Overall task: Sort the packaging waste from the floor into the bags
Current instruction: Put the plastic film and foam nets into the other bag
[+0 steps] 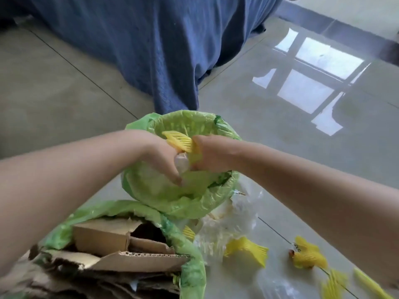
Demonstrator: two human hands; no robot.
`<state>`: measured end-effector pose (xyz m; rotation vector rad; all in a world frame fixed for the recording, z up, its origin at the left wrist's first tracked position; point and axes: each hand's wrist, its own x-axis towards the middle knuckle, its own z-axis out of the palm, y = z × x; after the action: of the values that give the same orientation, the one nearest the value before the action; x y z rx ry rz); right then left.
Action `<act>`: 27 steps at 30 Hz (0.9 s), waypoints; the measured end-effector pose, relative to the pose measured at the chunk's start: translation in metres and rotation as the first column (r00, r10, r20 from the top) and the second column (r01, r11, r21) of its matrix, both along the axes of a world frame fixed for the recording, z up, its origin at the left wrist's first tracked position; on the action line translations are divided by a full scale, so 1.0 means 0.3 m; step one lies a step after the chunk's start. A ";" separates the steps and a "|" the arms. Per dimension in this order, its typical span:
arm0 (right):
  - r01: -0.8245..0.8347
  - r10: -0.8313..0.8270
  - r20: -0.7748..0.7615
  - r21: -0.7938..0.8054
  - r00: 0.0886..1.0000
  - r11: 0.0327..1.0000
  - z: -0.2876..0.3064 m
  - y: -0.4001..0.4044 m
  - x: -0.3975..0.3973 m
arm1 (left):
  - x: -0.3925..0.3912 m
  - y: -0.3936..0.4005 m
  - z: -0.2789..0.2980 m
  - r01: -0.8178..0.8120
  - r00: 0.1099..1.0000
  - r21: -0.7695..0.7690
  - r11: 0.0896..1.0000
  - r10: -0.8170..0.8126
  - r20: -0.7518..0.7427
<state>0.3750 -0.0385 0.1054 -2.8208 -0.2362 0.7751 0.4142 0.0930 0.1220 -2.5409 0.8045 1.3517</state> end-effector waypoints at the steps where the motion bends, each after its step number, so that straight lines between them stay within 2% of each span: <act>1: -0.011 0.011 0.035 0.004 0.999 1.000 0.041 -0.017 -0.026 | 0.000 0.005 0.033 0.034 0.998 0.042 0.999 -0.036 0.051; 4: -0.001 -0.006 0.146 0.049 0.989 0.999 0.148 -0.076 -0.132 | -0.016 0.023 0.108 0.071 0.988 0.133 0.988 -0.088 0.125; 6: 0.053 -0.067 0.194 0.080 0.979 0.995 0.195 -0.127 -0.212 | -0.033 0.043 0.156 0.056 0.984 0.121 0.991 -0.075 0.161; 9: 0.189 -0.220 0.235 0.146 0.947 0.971 0.203 -0.207 -0.342 | -0.078 0.068 0.245 0.000 0.946 -0.056 0.998 0.018 0.323; 11: 0.273 -0.324 0.245 0.219 0.914 0.937 0.184 -0.258 -0.433 | -0.127 0.066 0.309 -0.012 0.888 -0.216 0.976 0.110 0.447; 13: 0.337 -0.398 0.221 0.270 0.890 0.902 0.152 -0.301 -0.523 | -0.198 0.038 0.362 0.012 0.851 -0.349 0.937 0.174 0.495; 16: 0.389 -0.437 0.151 0.268 0.887 0.881 0.076 -0.346 -0.631 | -0.353 -0.053 0.402 0.035 0.884 -0.518 0.855 0.215 0.414; 18: 0.405 -0.441 0.114 0.247 0.890 0.880 0.019 -0.364 -0.675 | -0.452 -0.132 0.372 0.057 0.914 -0.567 0.822 0.185 0.360; 22: 0.402 -0.427 0.074 0.227 0.901 0.887 -0.104 -0.389 -0.703 | -0.601 -0.306 0.164 0.027 0.956 -0.495 0.868 0.122 0.267; 25: 0.390 -0.410 0.065 0.205 0.910 0.898 -0.201 -0.407 -0.691 | -0.665 -0.363 -0.064 -0.186 0.953 -0.393 0.901 0.262 0.150; 27: 0.370 -0.382 0.048 0.169 0.923 0.914 -0.262 -0.420 -0.680 | -0.687 -0.348 -0.200 -0.357 0.904 -0.329 0.874 0.412 0.114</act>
<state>0.1711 -0.1645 0.0269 -2.6293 0.2233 0.5312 0.2081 -0.0114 0.0621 -3.1464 0.5146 1.1327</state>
